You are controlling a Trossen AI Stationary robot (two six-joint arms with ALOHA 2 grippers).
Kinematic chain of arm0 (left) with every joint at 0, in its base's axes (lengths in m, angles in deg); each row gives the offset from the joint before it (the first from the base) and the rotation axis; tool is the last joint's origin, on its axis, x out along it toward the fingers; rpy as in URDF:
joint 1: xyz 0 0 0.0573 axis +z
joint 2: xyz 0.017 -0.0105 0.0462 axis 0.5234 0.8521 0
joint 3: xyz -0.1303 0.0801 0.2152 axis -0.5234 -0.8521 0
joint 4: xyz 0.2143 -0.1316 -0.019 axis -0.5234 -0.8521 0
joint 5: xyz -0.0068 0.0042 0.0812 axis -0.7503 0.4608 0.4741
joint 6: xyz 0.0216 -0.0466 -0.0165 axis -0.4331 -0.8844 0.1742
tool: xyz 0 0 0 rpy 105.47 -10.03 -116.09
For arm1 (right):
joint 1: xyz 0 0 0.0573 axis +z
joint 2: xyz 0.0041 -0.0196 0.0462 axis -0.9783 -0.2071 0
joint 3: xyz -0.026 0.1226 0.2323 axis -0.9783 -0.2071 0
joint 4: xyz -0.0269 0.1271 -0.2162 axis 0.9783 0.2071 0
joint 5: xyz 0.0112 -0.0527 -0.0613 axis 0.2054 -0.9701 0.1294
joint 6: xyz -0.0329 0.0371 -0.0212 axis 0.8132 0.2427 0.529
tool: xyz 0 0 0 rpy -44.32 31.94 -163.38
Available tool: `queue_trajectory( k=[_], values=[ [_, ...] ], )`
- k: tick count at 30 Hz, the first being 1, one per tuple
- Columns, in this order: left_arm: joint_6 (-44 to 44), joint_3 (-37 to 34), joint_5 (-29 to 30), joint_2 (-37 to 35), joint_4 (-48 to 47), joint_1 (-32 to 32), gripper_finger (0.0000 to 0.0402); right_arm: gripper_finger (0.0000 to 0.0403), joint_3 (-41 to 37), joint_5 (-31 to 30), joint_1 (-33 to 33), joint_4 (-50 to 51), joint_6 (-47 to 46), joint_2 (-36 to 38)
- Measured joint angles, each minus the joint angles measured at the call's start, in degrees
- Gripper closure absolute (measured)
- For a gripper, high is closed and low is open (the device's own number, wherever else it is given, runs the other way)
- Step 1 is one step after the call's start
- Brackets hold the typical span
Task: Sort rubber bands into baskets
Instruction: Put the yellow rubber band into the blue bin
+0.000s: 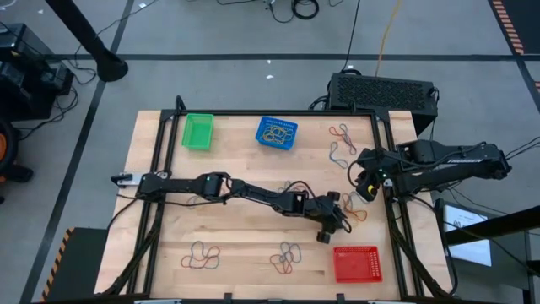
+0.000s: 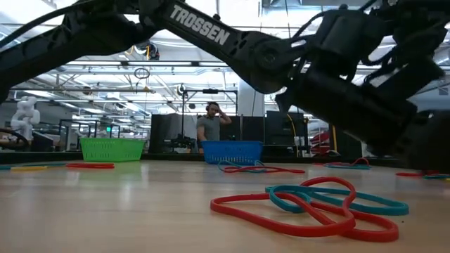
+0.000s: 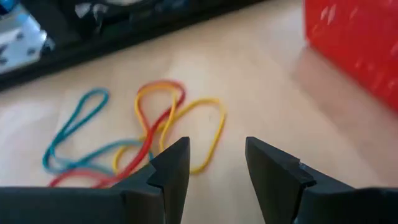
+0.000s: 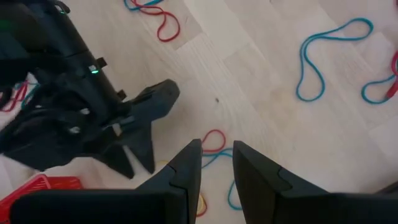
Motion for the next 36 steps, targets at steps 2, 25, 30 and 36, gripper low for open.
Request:
queue_trajectory(
  k=[2,25,30,36],
  values=[
    [0.3,0.1,-1.8,-0.1,0.9,0.4,0.0237,0.0319,0.0,-0.1,0.0,0.0,0.8,0.0],
    [1.4,6.4,-14.2,5.7,1.6,2.5,0.0237,0.0319,0.0,-1.3,0.0,-0.4,1.3,0.0],
    [-0.5,6.7,-14.2,6.2,0.9,2.7,0.0237,0.0319,0.0,-1.3,0.0,-0.7,1.3,0.0],
    [-4.5,6.8,-14.7,6.1,-2.5,3.9,0.0237,0.0319,0.0,-1.2,0.0,-0.8,1.3,0.0]
  ],
)
